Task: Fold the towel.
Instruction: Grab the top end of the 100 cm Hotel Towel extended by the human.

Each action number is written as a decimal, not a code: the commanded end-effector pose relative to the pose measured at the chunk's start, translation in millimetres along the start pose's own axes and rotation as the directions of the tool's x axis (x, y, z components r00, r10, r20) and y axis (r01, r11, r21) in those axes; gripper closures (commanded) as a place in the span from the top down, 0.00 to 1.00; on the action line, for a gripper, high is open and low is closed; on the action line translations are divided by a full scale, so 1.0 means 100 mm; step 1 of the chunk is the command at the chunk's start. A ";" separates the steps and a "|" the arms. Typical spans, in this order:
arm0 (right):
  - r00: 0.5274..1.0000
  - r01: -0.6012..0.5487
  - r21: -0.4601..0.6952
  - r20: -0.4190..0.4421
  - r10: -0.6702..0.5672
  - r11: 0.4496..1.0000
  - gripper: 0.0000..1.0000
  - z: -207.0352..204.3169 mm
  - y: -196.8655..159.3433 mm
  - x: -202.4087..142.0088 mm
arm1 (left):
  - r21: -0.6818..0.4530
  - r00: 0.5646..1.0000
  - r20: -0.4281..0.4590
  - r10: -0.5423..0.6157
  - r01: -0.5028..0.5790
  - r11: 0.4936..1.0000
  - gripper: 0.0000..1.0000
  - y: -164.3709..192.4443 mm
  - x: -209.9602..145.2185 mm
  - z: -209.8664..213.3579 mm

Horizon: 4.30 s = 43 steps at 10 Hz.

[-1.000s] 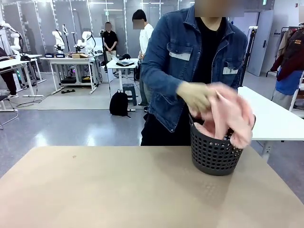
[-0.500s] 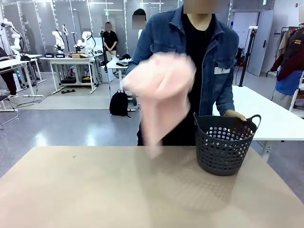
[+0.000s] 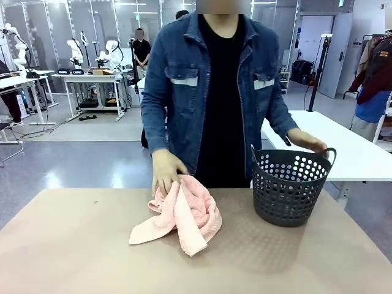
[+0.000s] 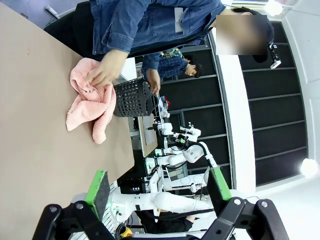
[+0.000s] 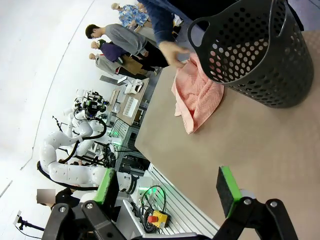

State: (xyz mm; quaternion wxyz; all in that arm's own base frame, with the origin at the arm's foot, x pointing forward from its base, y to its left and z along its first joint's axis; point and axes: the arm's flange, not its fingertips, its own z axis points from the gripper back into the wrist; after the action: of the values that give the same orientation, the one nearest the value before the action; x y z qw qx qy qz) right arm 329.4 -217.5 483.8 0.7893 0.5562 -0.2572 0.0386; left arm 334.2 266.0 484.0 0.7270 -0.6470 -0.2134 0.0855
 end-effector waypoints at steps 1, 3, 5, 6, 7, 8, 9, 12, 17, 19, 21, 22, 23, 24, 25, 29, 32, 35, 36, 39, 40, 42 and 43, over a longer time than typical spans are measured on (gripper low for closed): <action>1.000 -0.006 0.006 0.002 0.006 1.000 1.00 0.01 0.00 0.00 | -0.008 1.000 -0.007 -0.003 0.003 1.000 1.00 -0.01 -0.01 0.01; 1.000 -0.006 0.006 0.002 0.006 1.000 1.00 0.01 0.00 0.00 | -0.008 1.000 -0.007 -0.003 0.003 1.000 1.00 -0.01 -0.01 0.01; 1.000 -0.006 0.006 0.002 0.006 1.000 1.00 0.01 0.00 0.00 | -0.008 1.000 -0.007 -0.003 0.003 1.000 1.00 -0.01 -0.01 0.01; 1.000 -0.006 0.006 0.002 0.006 1.000 1.00 0.01 0.00 0.00 | -0.008 1.000 -0.007 -0.003 0.003 1.000 1.00 -0.01 -0.01 0.01; 1.000 -0.006 0.006 0.002 0.006 1.000 1.00 0.01 0.00 0.00 | -0.008 1.000 -0.007 -0.003 0.003 1.000 1.00 -0.01 -0.01 0.01; 1.000 -0.006 0.006 0.002 0.006 1.000 1.00 0.01 0.00 0.00 | -0.008 1.000 -0.007 -0.003 0.003 1.000 1.00 -0.01 -0.01 0.01; 1.000 -0.006 0.006 0.002 0.006 1.000 1.00 0.01 0.00 0.00 | -0.008 1.000 -0.007 -0.003 0.003 1.000 1.00 -0.01 -0.01 0.01; 1.000 -0.006 0.006 0.002 0.006 1.000 1.00 0.01 0.00 0.00 | -0.008 1.000 -0.007 -0.003 0.003 1.000 1.00 -0.01 -0.01 0.01; 1.000 -0.006 0.006 0.002 0.006 1.000 1.00 0.01 0.00 0.00 | -0.008 1.000 -0.007 -0.003 0.003 1.000 1.00 -0.01 -0.01 0.01; 1.000 -0.006 0.006 0.002 0.006 1.000 1.00 0.01 0.00 0.00 | -0.008 1.000 -0.007 -0.003 0.003 1.000 1.00 -0.01 -0.01 0.01; 1.000 -0.006 0.006 0.002 0.006 1.000 1.00 0.01 0.00 0.00 | -0.008 1.000 -0.007 -0.003 0.003 1.000 1.00 -0.01 -0.01 0.01; 1.000 -0.006 0.006 0.002 0.006 1.000 1.00 0.01 0.00 0.00 | -0.008 1.000 -0.007 -0.003 0.003 1.000 1.00 -0.01 -0.01 0.01; 1.000 -0.006 0.006 0.002 0.006 1.000 1.00 0.01 0.00 0.00 | -0.008 1.000 -0.007 -0.003 0.003 1.000 1.00 -0.01 -0.01 0.01; 1.000 -0.006 0.006 0.002 0.006 1.000 1.00 0.01 0.00 0.00 | -0.008 1.000 -0.007 -0.003 0.003 1.000 1.00 -0.01 -0.01 0.01; 1.000 -0.006 0.006 0.002 0.006 1.000 1.00 0.01 0.00 0.00 | -0.008 1.000 -0.007 -0.003 0.003 1.000 1.00 -0.01 -0.01 0.01; 1.000 -0.006 0.006 0.002 0.006 1.000 1.00 0.01 0.00 0.00 | -0.008 1.000 -0.007 -0.003 0.003 1.000 1.00 -0.01 -0.01 0.01; 1.000 -0.006 0.006 0.002 0.006 1.000 1.00 0.01 0.00 0.00 | -0.008 1.000 -0.007 -0.003 0.003 1.000 1.00 -0.01 -0.01 0.01; 1.000 0.000 0.000 0.000 0.000 1.000 1.00 0.00 0.00 0.00 | 0.000 1.000 0.000 0.000 0.000 1.000 1.00 0.00 0.00 0.00; 0.992 -0.123 -0.014 -0.011 0.122 0.992 1.00 0.11 0.20 0.07 | 0.100 0.989 -0.059 -0.137 0.143 0.985 1.00 -0.22 -0.02 0.01; 0.854 -0.503 -0.116 -0.217 0.472 0.856 1.00 0.12 1.09 0.30 | 0.309 0.822 -0.278 -0.498 0.567 0.764 1.00 -1.24 -0.11 -0.27; 0.789 -0.597 -0.121 -0.266 0.553 0.793 1.00 0.05 1.41 0.35 | 0.357 0.747 -0.341 -0.571 0.665 0.656 1.00 -1.54 -0.16 -0.43; 0.664 -0.718 -0.067 -0.365 0.653 0.693 1.00 -0.33 1.93 0.32 | 0.369 0.606 -0.423 -0.673 0.794 0.483 1.00 -1.96 -0.39 -0.97; 0.586 -0.780 -0.066 -0.427 0.689 0.623 1.00 -0.58 2.15 0.27 | 0.347 0.535 -0.460 -0.708 0.843 0.411 1.00 -2.09 -0.51 -1.27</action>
State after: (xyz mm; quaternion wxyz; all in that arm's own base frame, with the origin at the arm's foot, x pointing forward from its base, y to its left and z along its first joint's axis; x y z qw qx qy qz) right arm 295.1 -110.1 681.4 0.7987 0.3186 -0.3112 0.4046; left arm 306.1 125.3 694.3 0.8513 -0.2870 -0.3411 -0.2768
